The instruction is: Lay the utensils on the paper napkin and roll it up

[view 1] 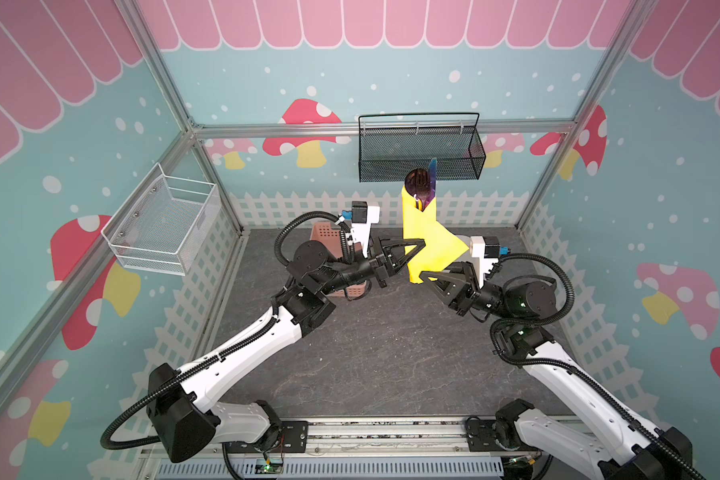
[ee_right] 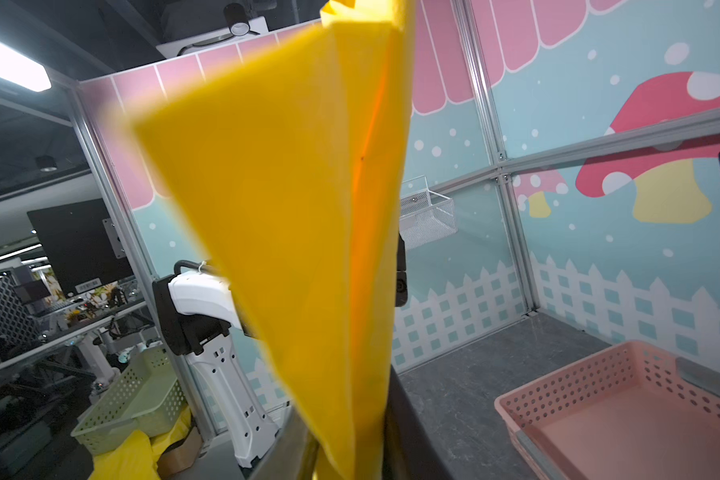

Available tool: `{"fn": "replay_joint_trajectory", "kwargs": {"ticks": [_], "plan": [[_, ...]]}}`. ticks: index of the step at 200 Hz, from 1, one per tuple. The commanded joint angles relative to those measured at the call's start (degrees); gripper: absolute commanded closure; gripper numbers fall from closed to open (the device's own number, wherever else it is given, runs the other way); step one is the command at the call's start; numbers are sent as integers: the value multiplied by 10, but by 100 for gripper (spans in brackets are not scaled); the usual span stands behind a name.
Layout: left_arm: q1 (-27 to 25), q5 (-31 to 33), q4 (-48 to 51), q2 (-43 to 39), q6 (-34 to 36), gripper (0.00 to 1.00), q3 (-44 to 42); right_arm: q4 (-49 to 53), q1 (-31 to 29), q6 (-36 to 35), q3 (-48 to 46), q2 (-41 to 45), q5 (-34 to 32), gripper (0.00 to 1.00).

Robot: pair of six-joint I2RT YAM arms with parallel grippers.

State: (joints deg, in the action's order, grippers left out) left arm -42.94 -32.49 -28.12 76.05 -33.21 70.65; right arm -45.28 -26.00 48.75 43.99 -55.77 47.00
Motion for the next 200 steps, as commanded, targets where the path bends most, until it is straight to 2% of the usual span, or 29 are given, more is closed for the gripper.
{"fn": "replay_joint_trajectory", "kwargs": {"ticks": [1, 7, 34, 63, 91, 127, 200], "plan": [[-4, -4, -34, -16, -7, 100, 26, -30, -5, 6, 3, 1, 12, 91], [-5, -5, -33, -16, -7, 99, 27, -31, -5, 5, 3, 1, 14, 93], [-10, -6, -25, -19, 0, 85, 31, -44, -5, 1, 5, 5, 16, 100], [-11, -6, -8, -25, 10, 68, 33, -41, -5, -13, 16, 12, 24, 100], [-11, -10, 0, -33, 16, 61, 32, -26, -5, -23, 29, 15, 31, 100], [-11, -24, 0, -40, 21, 56, 24, -27, -5, -22, 34, 20, 34, 100], [-14, -43, 31, -42, 43, 56, 25, -3, -5, -24, 63, 20, 70, 100]]}}
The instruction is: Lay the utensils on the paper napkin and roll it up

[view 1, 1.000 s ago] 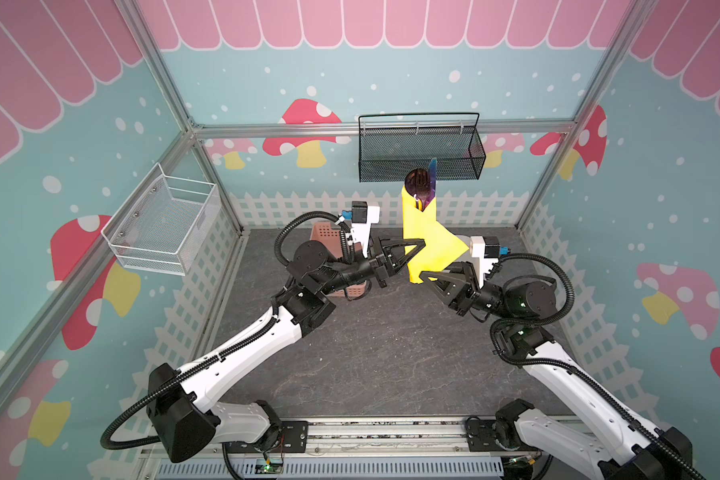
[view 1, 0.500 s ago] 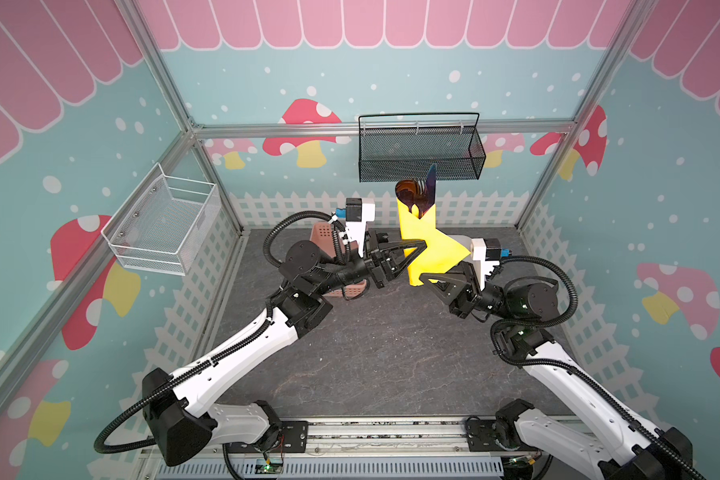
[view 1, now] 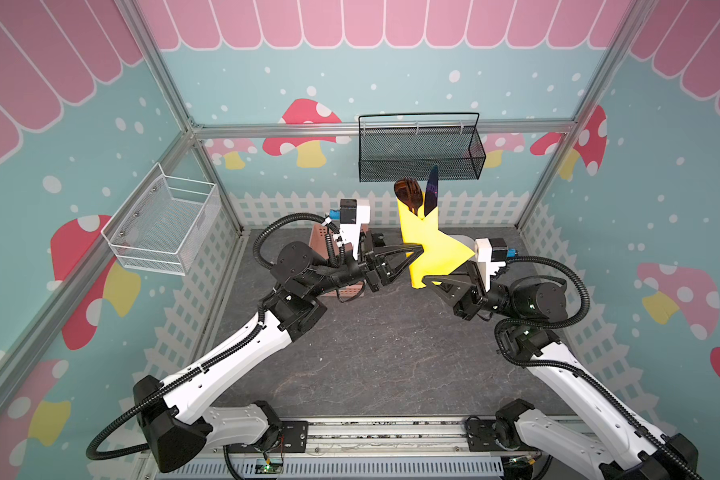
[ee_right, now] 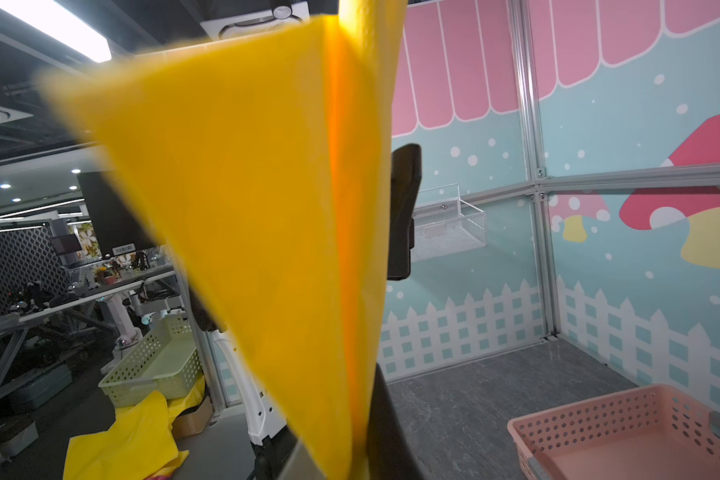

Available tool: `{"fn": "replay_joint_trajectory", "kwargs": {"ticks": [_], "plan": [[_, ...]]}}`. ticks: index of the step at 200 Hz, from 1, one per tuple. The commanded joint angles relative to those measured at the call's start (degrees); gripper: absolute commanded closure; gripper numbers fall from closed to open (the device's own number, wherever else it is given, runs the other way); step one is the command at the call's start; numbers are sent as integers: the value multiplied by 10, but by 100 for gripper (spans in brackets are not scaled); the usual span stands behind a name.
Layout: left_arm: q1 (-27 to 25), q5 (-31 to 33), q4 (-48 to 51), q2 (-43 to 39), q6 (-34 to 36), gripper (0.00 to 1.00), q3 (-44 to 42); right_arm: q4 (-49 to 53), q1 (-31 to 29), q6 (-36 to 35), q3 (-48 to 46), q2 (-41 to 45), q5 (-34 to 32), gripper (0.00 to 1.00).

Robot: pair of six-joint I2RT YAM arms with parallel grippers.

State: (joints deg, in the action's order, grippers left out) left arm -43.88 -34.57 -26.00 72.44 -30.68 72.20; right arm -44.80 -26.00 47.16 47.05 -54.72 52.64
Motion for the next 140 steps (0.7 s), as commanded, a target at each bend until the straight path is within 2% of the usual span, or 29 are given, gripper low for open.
{"fn": "replay_joint_trajectory", "kwargs": {"ticks": [1, 34, 55, 140], "plan": [[-5, -23, 10, -6, 19, 56, 9, -7, -5, -8, 32, 9, 14, 100], [-16, -20, 38, -7, 48, 59, 22, 10, -5, -11, 38, 4, 21, 100], [-18, -11, 48, -8, 60, 64, 23, 12, -5, -13, 37, 5, 25, 100], [-19, 4, 35, -9, 52, 70, 26, 12, -6, -3, 41, -1, 69, 100]]}}
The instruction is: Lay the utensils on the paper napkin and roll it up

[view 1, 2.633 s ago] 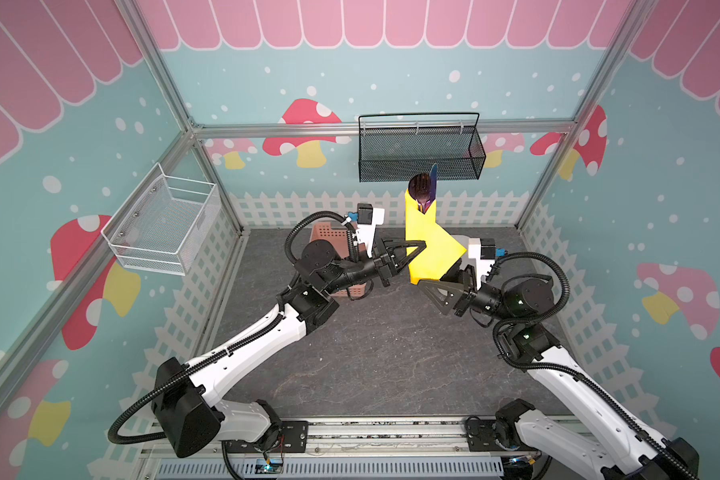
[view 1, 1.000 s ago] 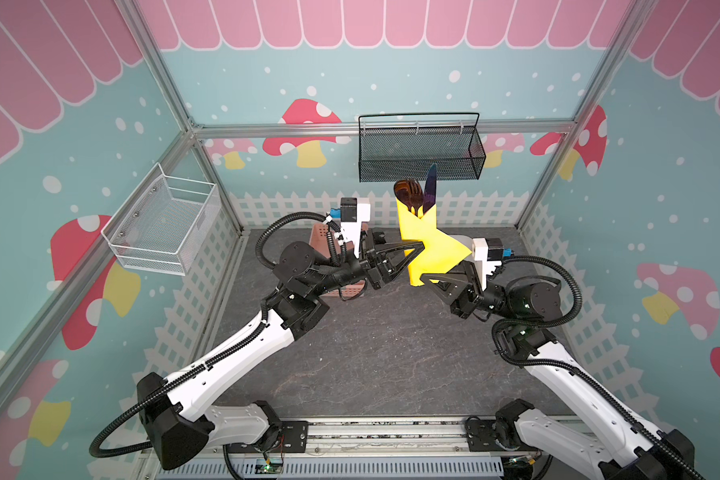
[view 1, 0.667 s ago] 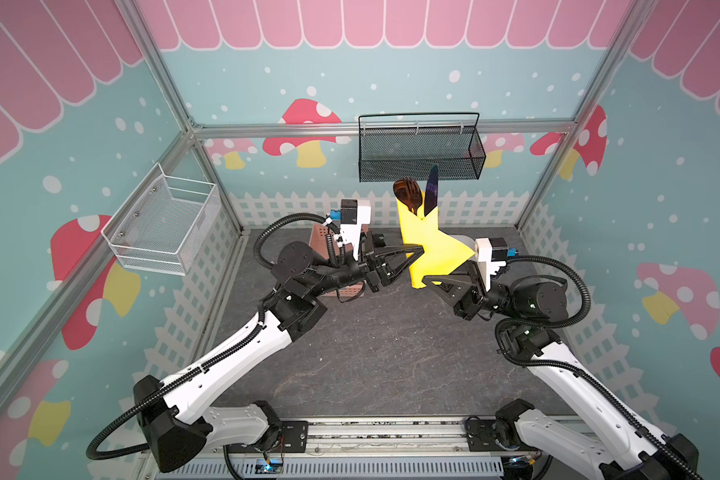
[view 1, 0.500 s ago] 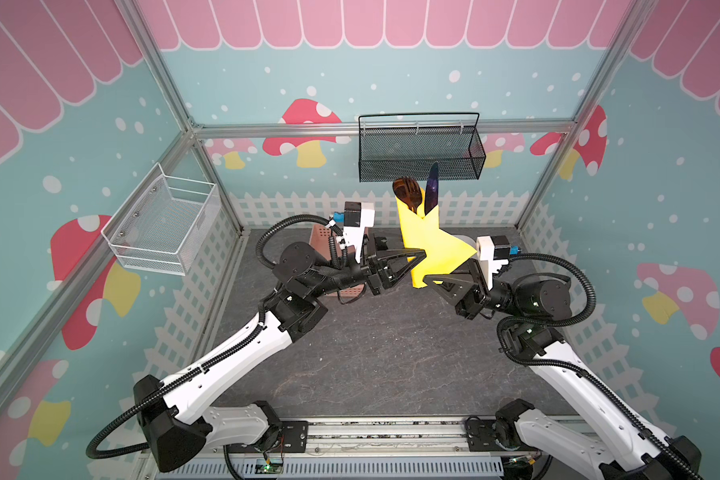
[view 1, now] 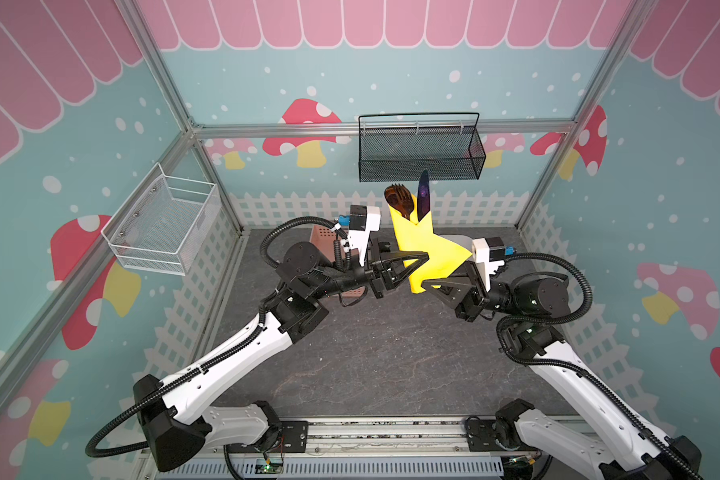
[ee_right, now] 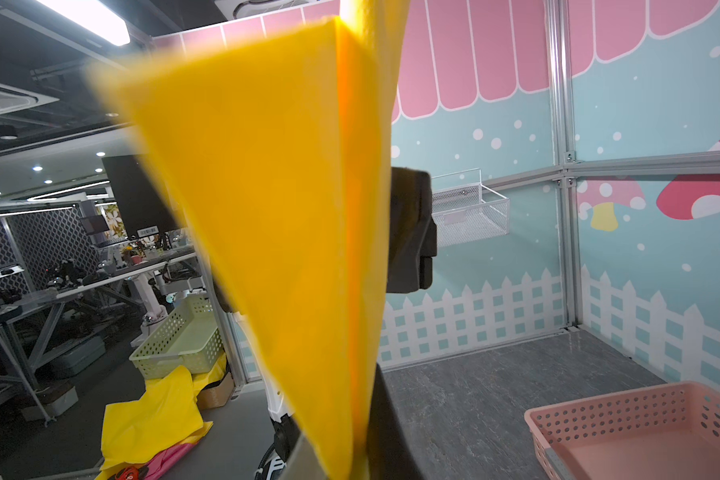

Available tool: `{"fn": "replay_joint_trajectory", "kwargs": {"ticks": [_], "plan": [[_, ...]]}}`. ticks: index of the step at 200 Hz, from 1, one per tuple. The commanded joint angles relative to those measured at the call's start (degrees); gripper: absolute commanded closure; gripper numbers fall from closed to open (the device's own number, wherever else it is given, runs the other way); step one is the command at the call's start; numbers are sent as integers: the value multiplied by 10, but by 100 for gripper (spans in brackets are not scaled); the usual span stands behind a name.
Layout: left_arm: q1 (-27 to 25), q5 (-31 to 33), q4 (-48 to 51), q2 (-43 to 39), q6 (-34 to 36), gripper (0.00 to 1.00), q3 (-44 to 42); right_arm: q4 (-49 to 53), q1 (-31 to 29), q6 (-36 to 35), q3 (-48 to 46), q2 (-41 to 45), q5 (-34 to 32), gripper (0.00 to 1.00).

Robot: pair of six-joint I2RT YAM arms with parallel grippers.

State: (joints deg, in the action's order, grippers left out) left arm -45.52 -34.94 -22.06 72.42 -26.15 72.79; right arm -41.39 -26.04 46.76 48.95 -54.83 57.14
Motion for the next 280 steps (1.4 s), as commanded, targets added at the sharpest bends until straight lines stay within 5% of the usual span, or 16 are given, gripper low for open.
{"fn": "replay_joint_trajectory", "kwargs": {"ticks": [1, 82, 131, 155, 190, 212, 239, 280], "plan": [[-2, 8, -5, -9, 7, 70, 20, -22, -5, 1, 21, 0, 25, 100], [-3, 5, 9, -1, 11, 77, 29, -18, -6, 8, 18, -3, 42, 100], [-2, -3, 24, 5, 10, 92, 39, 36, -6, -28, 20, 11, 9, 98], [-2, -10, 29, 7, 7, 98, 42, 76, -5, -53, 22, 28, -25, 89], [-2, -11, 31, 2, 8, 100, 38, 130, -6, -72, 41, 58, -81, 63], [-2, -13, 31, 0, 9, 100, 38, 167, -6, -91, 60, 76, -125, 59], [-2, -18, 28, -1, 8, 100, 36, 194, -6, -109, 80, 88, -167, 62], [-2, -22, 30, -11, 10, 100, 30, 221, -5, -118, 92, 96, -205, 90]]}}
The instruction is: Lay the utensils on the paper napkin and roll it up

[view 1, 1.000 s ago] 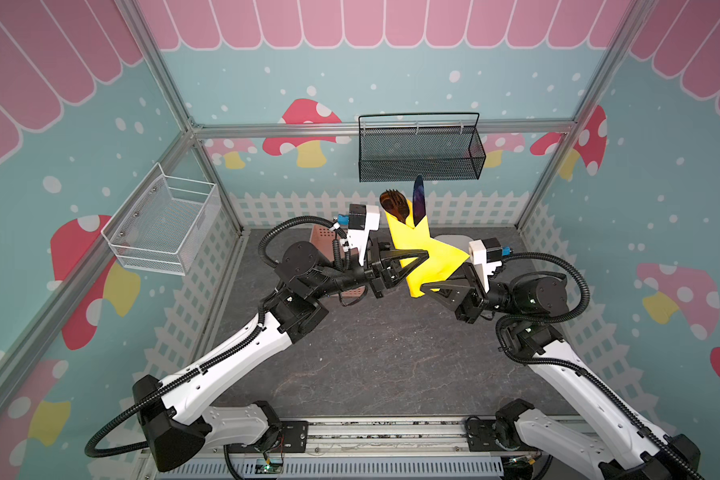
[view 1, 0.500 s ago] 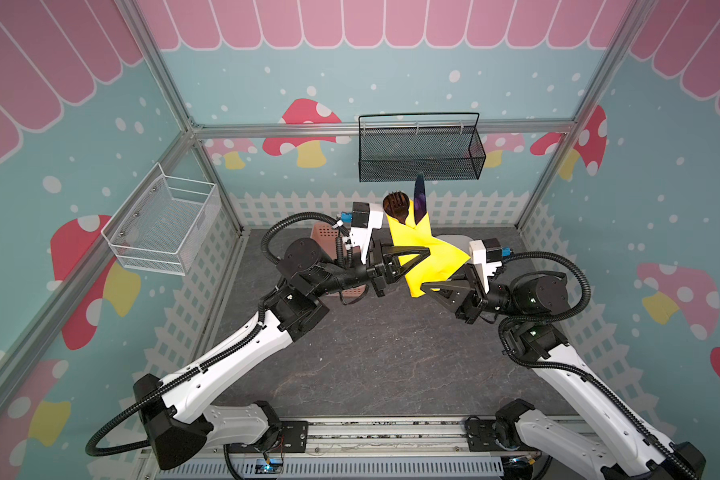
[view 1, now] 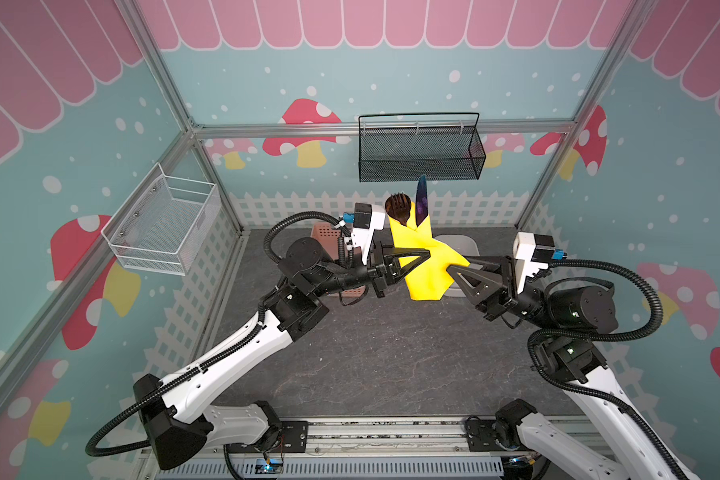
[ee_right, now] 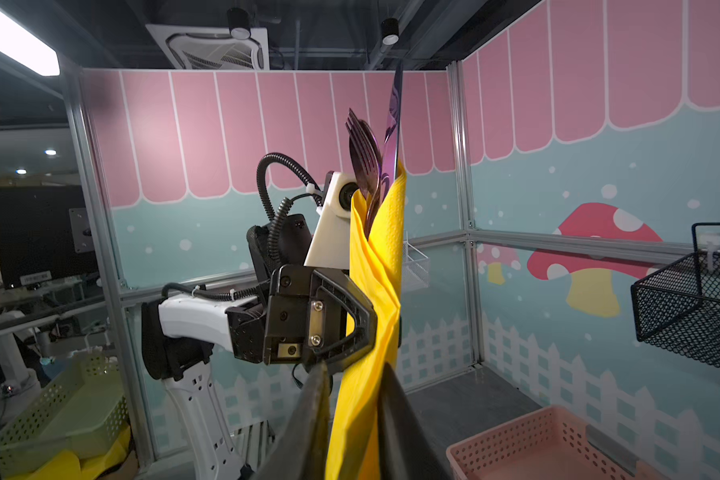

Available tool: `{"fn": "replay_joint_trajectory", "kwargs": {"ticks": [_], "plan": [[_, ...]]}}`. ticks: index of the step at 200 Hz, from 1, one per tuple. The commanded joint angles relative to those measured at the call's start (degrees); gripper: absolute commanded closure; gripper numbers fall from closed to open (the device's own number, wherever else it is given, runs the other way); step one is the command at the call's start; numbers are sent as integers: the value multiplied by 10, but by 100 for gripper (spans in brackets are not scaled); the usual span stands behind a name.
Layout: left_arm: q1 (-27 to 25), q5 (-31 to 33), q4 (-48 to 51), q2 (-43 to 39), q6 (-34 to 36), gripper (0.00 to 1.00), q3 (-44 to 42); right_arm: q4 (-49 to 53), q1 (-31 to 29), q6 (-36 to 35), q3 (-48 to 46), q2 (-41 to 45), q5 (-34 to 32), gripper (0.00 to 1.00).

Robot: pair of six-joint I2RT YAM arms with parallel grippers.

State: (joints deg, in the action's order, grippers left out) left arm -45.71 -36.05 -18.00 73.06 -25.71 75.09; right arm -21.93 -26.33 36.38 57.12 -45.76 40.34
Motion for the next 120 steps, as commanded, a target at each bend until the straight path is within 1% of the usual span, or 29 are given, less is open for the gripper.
{"fn": "replay_joint_trajectory", "kwargs": {"ticks": [1, 9, 28, 52, 67, 84, 120], "plan": [[0, -10, -10, -17, 6, 100, 7, 26, -3, -15, 10, 5, -38, 91], [0, -10, -9, -19, 7, 100, 5, 28, -3, -14, 10, 7, -45, 95], [0, -10, 1, -22, 11, 100, 6, 47, -3, -21, 15, 10, -70, 100], [0, -13, -2, -25, 11, 100, 2, 88, -3, -31, 23, 8, -106, 100], [1, -12, 0, -25, 13, 100, 1, 106, -2, -31, 27, 7, -122, 96], [2, 4, 10, -27, 19, 100, -2, 120, -3, -29, 35, 10, -129, 88], [15, 84, 70, -34, 36, 100, -1, 148, -3, -39, 50, 27, -147, 73]]}}
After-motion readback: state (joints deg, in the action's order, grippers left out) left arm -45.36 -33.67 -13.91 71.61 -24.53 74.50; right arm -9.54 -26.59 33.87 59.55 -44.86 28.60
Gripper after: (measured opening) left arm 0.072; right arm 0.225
